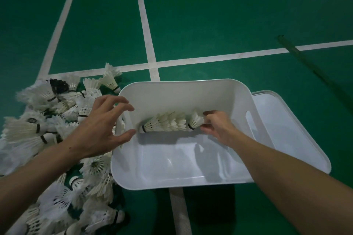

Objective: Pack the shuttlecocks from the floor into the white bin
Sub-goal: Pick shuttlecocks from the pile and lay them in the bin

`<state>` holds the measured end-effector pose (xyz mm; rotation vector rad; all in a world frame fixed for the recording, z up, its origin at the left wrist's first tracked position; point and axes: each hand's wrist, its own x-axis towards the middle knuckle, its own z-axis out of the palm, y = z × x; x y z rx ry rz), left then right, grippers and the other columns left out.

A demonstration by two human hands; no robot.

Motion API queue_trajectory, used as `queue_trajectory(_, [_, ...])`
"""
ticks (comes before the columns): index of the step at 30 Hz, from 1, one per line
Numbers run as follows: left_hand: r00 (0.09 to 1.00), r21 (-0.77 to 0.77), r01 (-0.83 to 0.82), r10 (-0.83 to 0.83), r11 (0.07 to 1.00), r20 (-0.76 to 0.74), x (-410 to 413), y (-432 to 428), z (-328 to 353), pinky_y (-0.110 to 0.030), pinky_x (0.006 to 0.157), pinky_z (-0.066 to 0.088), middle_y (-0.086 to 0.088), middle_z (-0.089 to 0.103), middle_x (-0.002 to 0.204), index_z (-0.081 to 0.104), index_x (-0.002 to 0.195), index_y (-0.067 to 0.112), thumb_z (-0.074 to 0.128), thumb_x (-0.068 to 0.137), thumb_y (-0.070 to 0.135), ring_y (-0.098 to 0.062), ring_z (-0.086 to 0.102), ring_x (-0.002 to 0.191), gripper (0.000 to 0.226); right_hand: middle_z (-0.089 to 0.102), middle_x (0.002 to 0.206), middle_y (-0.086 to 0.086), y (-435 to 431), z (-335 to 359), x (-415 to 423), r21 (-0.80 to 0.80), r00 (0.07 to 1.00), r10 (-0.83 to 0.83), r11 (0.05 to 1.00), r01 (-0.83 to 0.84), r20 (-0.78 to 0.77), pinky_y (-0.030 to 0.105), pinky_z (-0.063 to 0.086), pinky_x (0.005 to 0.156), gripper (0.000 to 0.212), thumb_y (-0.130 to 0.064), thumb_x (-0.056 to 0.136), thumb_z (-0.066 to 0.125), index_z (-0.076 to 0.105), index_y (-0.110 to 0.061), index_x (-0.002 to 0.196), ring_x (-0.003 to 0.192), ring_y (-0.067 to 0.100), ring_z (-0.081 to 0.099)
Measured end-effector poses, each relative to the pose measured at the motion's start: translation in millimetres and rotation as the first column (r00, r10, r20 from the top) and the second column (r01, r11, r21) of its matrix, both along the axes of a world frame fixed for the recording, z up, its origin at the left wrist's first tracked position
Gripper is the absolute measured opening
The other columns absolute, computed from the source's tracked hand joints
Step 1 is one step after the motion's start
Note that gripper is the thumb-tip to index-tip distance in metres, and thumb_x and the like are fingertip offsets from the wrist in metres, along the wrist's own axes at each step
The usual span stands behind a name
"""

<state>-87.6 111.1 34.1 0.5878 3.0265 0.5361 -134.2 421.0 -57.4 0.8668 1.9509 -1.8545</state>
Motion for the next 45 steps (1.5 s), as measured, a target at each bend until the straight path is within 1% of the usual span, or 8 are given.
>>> queue_trajectory(3, [1.0, -0.009, 0.01, -0.01, 1.0, -0.001, 0.3, -1.5, -1.6, -0.05, 0.102, 0.035, -0.001, 0.045, 0.133, 0.055, 0.123, 0.024, 0.05, 0.069, 0.068, -0.018, 0.023, 0.128, 0.069, 0.061, 0.077, 0.007, -0.3, -2.3, 4.0, 0.337, 0.959, 0.278, 0.909, -0.247, -0.046, 0.021, 0.045, 0.051, 0.021, -0.009, 0.081, 0.07, 0.065, -0.014, 0.101, 0.066, 0.019, 0.059])
queue_trajectory(11, [1.0, -0.013, 0.014, -0.014, 1.0, -0.015, -0.6, -2.3, -2.9, -0.048, 0.101, 0.036, 0.001, 0.044, 0.133, 0.054, 0.123, 0.026, 0.042, 0.068, 0.07, -0.017, 0.022, 0.128, 0.072, 0.066, 0.095, 0.006, 2.0, 0.5, 1.4, 0.752, 0.874, 0.482, 0.599, -0.273, -0.067, 0.029, 0.047, 0.077, 0.02, -0.025, 0.078, 0.079, 0.078, -0.01, 0.092, 0.085, 0.02, 0.059])
queue_trajectory(16, [1.0, -0.018, 0.019, -0.019, 1.0, -0.018, -1.4, -2.5, -2.5, -0.049, 0.101, 0.036, 0.001, 0.045, 0.132, 0.055, 0.122, 0.025, 0.043, 0.069, 0.07, -0.019, 0.023, 0.128, 0.071, 0.068, 0.081, 0.008, 5.4, 1.5, 4.8, 0.673, 0.906, 0.417, 0.691, -0.265, -0.071, 0.026, 0.042, 0.069, 0.018, -0.024, 0.087, 0.07, 0.073, -0.007, 0.089, 0.078, 0.022, 0.062])
queue_trajectory(23, [0.996, -0.051, 0.074, -0.076, 0.996, -0.048, -3.8, -5.1, -2.2, -0.053, 0.095, 0.042, 0.0, 0.045, 0.129, 0.054, 0.119, 0.025, 0.046, 0.073, 0.067, -0.025, 0.028, 0.126, 0.063, 0.066, 0.074, 0.007, -1.9, -3.2, 2.6, 0.497, 0.906, 0.415, 0.805, -0.325, -0.079, 0.037, 0.054, 0.075, 0.009, -0.016, 0.083, 0.075, 0.066, -0.015, 0.08, 0.074, 0.026, 0.066])
queue_trajectory(30, [0.991, -0.049, 0.121, -0.123, 0.991, -0.06, -19.1, 0.7, -2.6, -0.057, 0.098, 0.037, -0.004, 0.038, 0.138, 0.051, 0.122, 0.024, 0.044, 0.076, 0.067, -0.026, 0.022, 0.133, 0.064, 0.064, 0.067, 0.008, -9.1, -10.0, -5.1, 0.335, 0.878, 0.476, 0.836, -0.434, -0.051, 0.042, 0.056, 0.074, 0.012, -0.006, 0.083, 0.073, 0.064, -0.011, 0.077, 0.064, 0.02, 0.06])
queue_trajectory(36, [0.991, 0.006, 0.132, -0.132, 0.991, -0.03, -19.8, 7.7, -10.4, -0.051, 0.102, 0.027, -0.004, 0.034, 0.141, 0.048, 0.125, 0.024, 0.032, 0.079, 0.077, -0.028, 0.016, 0.139, 0.071, 0.056, 0.047, -0.009, -6.9, -22.7, -2.4, 0.306, 0.859, 0.508, 0.829, -0.468, -0.064, 0.033, 0.045, 0.062, 0.024, -0.001, 0.079, 0.074, 0.061, -0.016, 0.066, 0.056, 0.014, 0.051])
queue_trajectory(42, [0.991, -0.013, 0.127, -0.128, 0.992, -0.049, -13.4, 6.7, -8.0, -0.046, 0.103, 0.026, -0.008, 0.036, 0.139, 0.048, 0.127, 0.02, 0.045, 0.076, 0.065, -0.029, 0.018, 0.138, 0.068, 0.061, 0.048, -0.008, -2.2, -20.8, -11.8, 0.224, 0.881, 0.468, 0.868, -0.444, -0.069, 0.021, 0.051, 0.057, 0.023, 0.007, 0.08, 0.071, 0.06, -0.012, 0.073, 0.048, 0.003, 0.056])
queue_trajectory(45, [0.993, -0.013, 0.115, -0.115, 0.993, -0.037, -14.3, 5.5, -7.5, -0.046, 0.103, 0.027, -0.007, 0.036, 0.139, 0.047, 0.127, 0.021, 0.044, 0.076, 0.066, -0.028, 0.017, 0.138, 0.068, 0.063, 0.061, 0.005, 2.7, -18.6, -14.8, 0.172, 0.888, 0.457, 0.879, -0.445, -0.04, 0.026, 0.055, 0.062, 0.021, 0.01, 0.079, 0.07, 0.062, -0.009, 0.075, 0.057, 0.014, 0.059])
